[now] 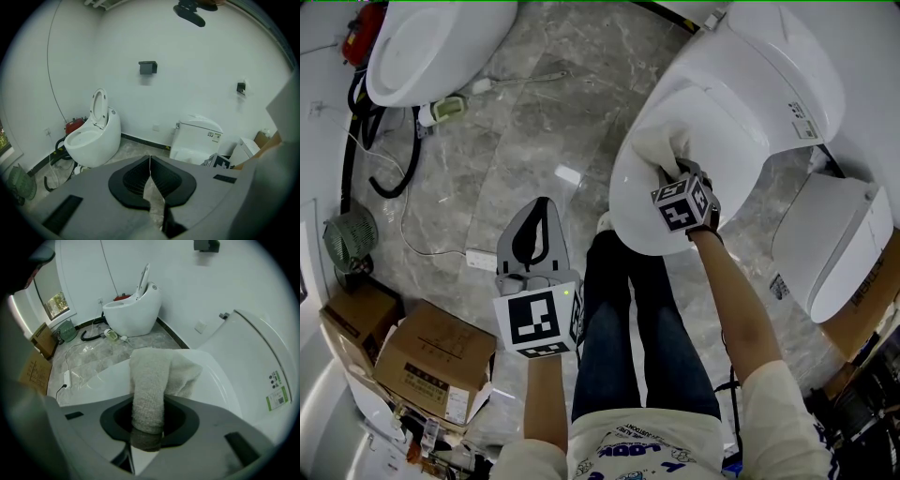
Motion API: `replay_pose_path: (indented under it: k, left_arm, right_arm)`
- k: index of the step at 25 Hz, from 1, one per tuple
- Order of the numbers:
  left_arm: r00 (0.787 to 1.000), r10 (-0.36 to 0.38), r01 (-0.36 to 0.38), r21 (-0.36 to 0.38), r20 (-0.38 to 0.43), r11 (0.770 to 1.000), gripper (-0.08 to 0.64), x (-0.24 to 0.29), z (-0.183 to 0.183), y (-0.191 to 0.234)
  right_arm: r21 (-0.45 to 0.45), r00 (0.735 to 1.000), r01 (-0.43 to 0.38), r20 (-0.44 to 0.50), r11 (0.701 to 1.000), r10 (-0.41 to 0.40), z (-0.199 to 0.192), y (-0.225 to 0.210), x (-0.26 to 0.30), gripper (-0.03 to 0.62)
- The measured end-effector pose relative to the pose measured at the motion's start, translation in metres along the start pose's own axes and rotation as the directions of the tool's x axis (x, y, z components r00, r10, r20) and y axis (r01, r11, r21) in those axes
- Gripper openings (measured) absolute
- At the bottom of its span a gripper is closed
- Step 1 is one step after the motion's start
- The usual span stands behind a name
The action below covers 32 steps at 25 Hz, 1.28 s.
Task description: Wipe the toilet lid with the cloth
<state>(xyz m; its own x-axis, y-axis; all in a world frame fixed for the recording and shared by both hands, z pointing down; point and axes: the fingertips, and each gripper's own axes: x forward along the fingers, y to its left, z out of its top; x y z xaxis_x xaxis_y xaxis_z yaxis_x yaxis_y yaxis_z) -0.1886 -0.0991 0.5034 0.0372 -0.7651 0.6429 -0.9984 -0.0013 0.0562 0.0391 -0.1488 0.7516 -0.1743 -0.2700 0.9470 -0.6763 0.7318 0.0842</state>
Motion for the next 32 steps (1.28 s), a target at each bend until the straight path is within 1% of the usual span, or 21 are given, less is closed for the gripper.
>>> replay_pose_path:
  k: [5, 13, 18, 24, 32]
  left_arm:
    - [1.0, 0.003, -0.003, -0.003, 0.011, 1.0, 0.009, -0.007, 0.0, 0.004]
    - [1.0, 0.007, -0.007, -0.007, 0.011, 1.0, 0.009, -0.019, -0.009, 0.006]
    - [1.0, 0.004, -0.004, -0.006, 0.015, 1.0, 0.009, -0.023, -0.01, 0.004]
    - [1.0, 0.007, -0.007, -0.002, 0.022, 1.0, 0.008, -0.027, -0.01, 0.005]
    - [1.0, 0.007, -0.007, 0.005, 0.014, 1.0, 0.009, -0.028, -0.012, 0.005]
  right_arm:
    - [-0.046, 1.0, -0.024, 0.002, 0.999, 0.024, -0.012, 0.031, -0.005, 0.095]
    - [-0.043, 0.998, -0.065, -0.005, 0.997, 0.064, -0.034, 0.079, -0.015, 0.095]
    - [-0.073, 0.995, -0.104, -0.017, 0.992, 0.103, -0.049, 0.112, -0.02, 0.095]
    - [-0.085, 0.988, -0.155, -0.037, 0.984, 0.153, -0.071, 0.147, -0.027, 0.095]
    - [-0.097, 0.975, -0.218, -0.068, 0.971, 0.212, -0.095, 0.181, -0.034, 0.095]
